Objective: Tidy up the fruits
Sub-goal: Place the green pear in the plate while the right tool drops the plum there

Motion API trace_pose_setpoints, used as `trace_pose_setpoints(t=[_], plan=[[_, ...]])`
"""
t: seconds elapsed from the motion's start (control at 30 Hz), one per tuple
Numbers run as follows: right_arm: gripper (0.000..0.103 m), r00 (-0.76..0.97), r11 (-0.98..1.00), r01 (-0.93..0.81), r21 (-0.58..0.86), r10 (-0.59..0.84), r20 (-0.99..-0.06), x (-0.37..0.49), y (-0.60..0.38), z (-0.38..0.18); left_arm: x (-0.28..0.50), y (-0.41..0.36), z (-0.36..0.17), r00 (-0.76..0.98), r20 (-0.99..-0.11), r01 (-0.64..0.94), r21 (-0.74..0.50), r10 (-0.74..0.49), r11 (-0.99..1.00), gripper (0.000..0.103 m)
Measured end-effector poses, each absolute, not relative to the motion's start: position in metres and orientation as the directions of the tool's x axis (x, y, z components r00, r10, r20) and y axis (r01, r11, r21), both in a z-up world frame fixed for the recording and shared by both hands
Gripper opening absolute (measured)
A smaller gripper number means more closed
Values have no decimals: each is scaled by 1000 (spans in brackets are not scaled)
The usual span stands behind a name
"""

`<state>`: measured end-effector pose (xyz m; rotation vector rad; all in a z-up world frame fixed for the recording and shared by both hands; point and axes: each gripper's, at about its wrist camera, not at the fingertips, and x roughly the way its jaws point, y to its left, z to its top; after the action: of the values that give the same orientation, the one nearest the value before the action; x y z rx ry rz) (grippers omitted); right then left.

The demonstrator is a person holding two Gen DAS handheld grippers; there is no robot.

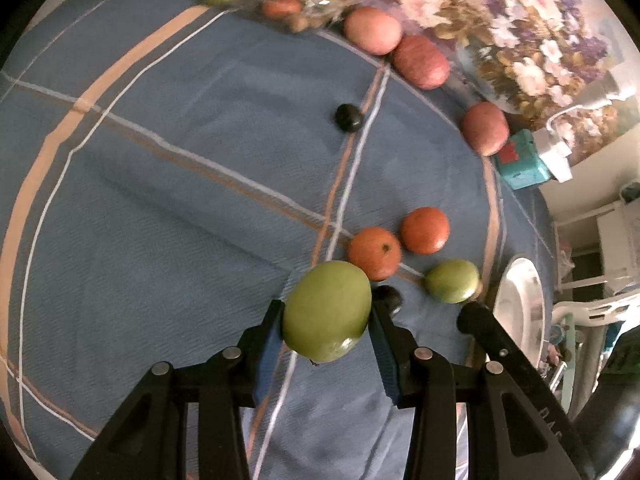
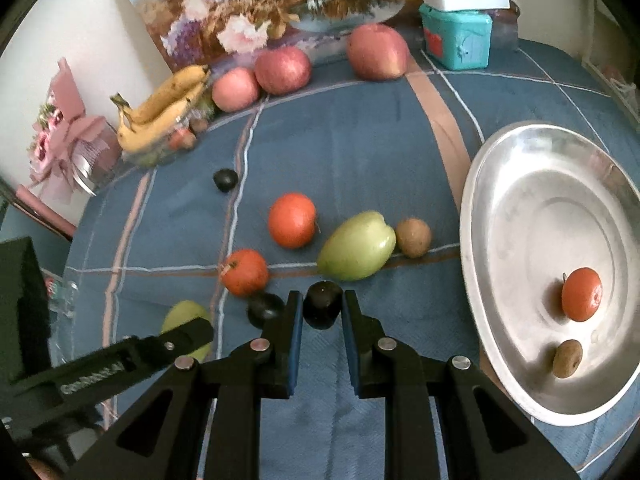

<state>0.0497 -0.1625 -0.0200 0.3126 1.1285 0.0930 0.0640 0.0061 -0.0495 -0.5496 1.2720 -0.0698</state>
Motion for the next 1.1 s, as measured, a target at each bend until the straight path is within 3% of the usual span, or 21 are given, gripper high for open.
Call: trace_pose_setpoints(t=[0.23, 0.47, 0.67, 0.87, 1.0, 1.1], plan=[[20, 493, 940, 203, 274, 144, -858, 42, -206, 1, 69, -33, -31, 342, -858, -117, -443, -383, 889, 45], [20, 456, 868, 450, 210, -22, -890, 24, -286, -5, 65, -120, -17, 327, -834, 154, -417, -445, 896, 45], [20, 459, 806, 536, 250, -30, -888, 17, -328, -15, 69, -183, -16, 318, -814, 320, -391, -487, 863, 45], [21, 482, 792, 554, 258, -52, -875, 18, -344, -19, 85, -205, -25, 297, -807, 351, -406, -511, 844, 48], [34, 478, 789, 565, 241, -75, -875, 18, -349, -19, 90, -201, -24, 315, -798, 345, -407, -513, 845, 59], [34, 478, 781, 573, 249, -73, -875, 17, -352, -20, 89, -199, -23, 314, -797, 334, -416, -516, 846, 59]])
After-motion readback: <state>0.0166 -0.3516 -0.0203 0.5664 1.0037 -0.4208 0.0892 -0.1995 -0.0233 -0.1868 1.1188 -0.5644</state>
